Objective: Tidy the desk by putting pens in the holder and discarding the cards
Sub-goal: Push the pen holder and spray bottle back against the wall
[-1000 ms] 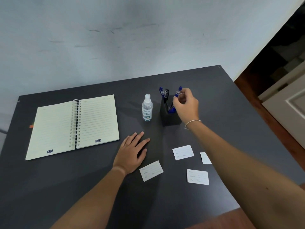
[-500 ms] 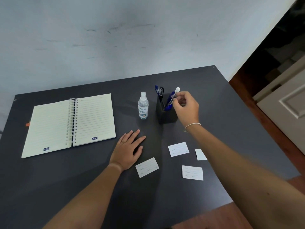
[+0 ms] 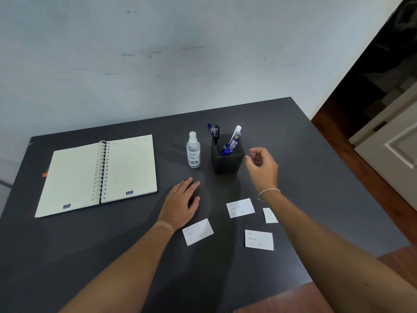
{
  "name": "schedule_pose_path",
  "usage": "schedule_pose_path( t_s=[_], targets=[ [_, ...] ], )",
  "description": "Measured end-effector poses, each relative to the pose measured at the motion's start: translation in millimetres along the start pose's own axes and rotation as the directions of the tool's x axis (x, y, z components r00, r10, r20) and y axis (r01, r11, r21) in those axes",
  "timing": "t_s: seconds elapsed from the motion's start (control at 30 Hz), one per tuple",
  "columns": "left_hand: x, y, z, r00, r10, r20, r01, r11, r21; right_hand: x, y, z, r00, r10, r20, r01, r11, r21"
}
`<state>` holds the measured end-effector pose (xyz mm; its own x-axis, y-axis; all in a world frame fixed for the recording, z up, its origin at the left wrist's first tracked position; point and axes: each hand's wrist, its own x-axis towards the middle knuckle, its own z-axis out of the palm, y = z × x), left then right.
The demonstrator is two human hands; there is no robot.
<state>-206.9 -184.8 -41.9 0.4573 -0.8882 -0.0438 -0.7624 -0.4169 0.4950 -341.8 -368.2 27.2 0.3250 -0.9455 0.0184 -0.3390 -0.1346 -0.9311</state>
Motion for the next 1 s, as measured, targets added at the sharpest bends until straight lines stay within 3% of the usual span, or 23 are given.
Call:
schedule_pose_path(
  t_s=[0.17,0.27,0.37,0.7,1.0],
  targets=[
    [19,37,-3,0.992,-0.129,0.010,0.125,0.939,-0.319,1,7,5,0.994,0.081,0.079,-0.085,0.996,0.042],
    [33,64,-6,0.960,-0.279,0.028,0.245,0.787,-0.566,1,6,7,0.980,0.134,0.147,-0.150,0.983,0.101],
    [45,88,-13,0.938,-0.340,0.062,0.285,0.660,-0.694,4,2,8,0.966,0.159,0.205,-0.190,0.972,0.141],
    [80,120,-12,0.893,-0.449,0.035,0.289,0.511,-0.810,24,0,7,0.961,0.166,0.223,-0.222,0.940,0.258],
    [149,144,-36,0.894,-0.447,-0.039,0.223,0.517,-0.826,96,-30,1,0.975,0.100,0.201,-0.158,0.941,0.299]
  ],
)
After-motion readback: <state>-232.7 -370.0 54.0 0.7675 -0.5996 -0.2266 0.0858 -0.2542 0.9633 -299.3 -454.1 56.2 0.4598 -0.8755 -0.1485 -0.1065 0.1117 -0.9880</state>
